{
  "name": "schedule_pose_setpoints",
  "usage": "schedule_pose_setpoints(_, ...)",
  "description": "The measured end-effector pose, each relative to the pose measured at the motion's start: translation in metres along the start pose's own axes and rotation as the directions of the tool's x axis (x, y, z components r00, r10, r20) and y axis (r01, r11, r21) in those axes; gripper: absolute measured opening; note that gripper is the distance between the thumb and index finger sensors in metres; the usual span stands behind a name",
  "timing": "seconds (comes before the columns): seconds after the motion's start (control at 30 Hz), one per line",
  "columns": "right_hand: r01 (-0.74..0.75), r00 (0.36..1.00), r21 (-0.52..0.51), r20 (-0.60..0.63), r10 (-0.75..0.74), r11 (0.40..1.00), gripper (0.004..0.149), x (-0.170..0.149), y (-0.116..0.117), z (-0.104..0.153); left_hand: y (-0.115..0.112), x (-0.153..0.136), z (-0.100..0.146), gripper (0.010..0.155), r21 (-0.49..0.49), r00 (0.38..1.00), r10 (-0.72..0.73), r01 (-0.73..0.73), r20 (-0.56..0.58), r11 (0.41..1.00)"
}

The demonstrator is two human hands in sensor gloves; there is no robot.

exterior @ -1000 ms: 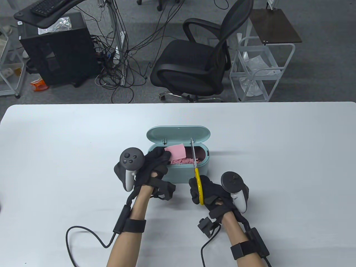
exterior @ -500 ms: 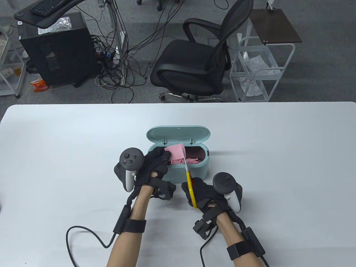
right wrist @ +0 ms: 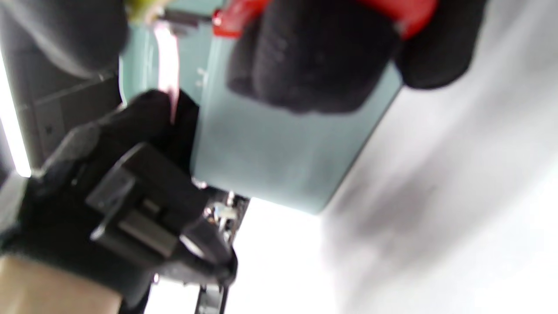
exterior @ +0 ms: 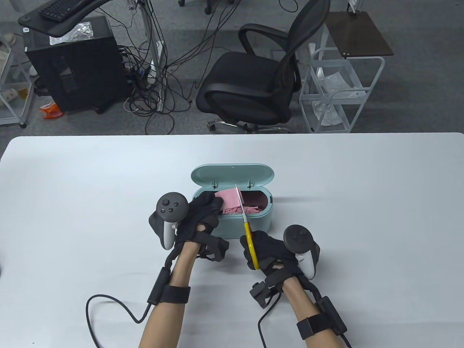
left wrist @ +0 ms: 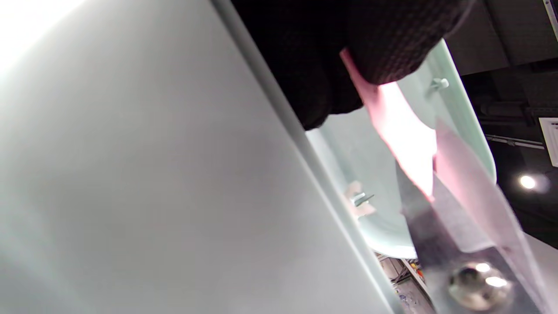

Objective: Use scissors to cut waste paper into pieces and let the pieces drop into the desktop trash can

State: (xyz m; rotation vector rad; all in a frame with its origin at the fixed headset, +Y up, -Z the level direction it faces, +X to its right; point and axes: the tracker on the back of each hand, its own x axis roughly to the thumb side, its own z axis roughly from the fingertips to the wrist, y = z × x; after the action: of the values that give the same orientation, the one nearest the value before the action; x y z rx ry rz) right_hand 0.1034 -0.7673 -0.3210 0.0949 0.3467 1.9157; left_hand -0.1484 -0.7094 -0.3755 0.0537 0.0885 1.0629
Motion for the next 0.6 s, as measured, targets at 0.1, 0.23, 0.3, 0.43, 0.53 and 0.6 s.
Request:
schedule_pose_setpoints(0.1,-0.026,1.0,0.036,-0.016,0.026,0.999,0.071,0.0001,0.0006,-0.0028,-0.0002,0.0008,-0.0003,0.039,-0.012,1.0,-0.015,0.015,0.001,1.0)
schedule_pose_setpoints(0.23,-0.02,1.0,0.021,-0.012,0.02,1.0,0.071,0.0015,0.0006,-0.0059,0.0003,0.0017,-0.001,0.038,-0.043,1.0,-0.029,0.029,0.0,0.999)
schedule_pose_setpoints(0.3,-0.013,1.0,0.006,-0.008,0.013,1.0,0.071,0.0025,0.0008,-0.0066,0.0002,0.0018,-0.0013,0.038,-0.048,0.999,-0.034,0.034,0.002,0.998)
schedule_pose_setpoints(0.43,0.036,0.999,-0.035,0.001,-0.036,0.999,0.063,0.0016,0.0005,-0.007,0.0002,0.0016,-0.0014,0.038,-0.046,1.0,-0.031,0.031,0.002,0.998)
schedule_pose_setpoints(0.53,0.075,0.997,-0.082,-0.005,-0.075,0.994,0.058,0.0017,-0.0004,-0.0063,0.0005,0.0006,-0.0015,0.039,-0.032,1.0,-0.01,0.01,-0.002,0.999)
schedule_pose_setpoints(0.6,0.108,0.994,-0.083,-0.003,-0.108,0.991,0.057,0.0,-0.0013,-0.0056,0.0008,0.0002,-0.0014,0.039,-0.029,1.0,0.008,-0.008,-0.005,1.0)
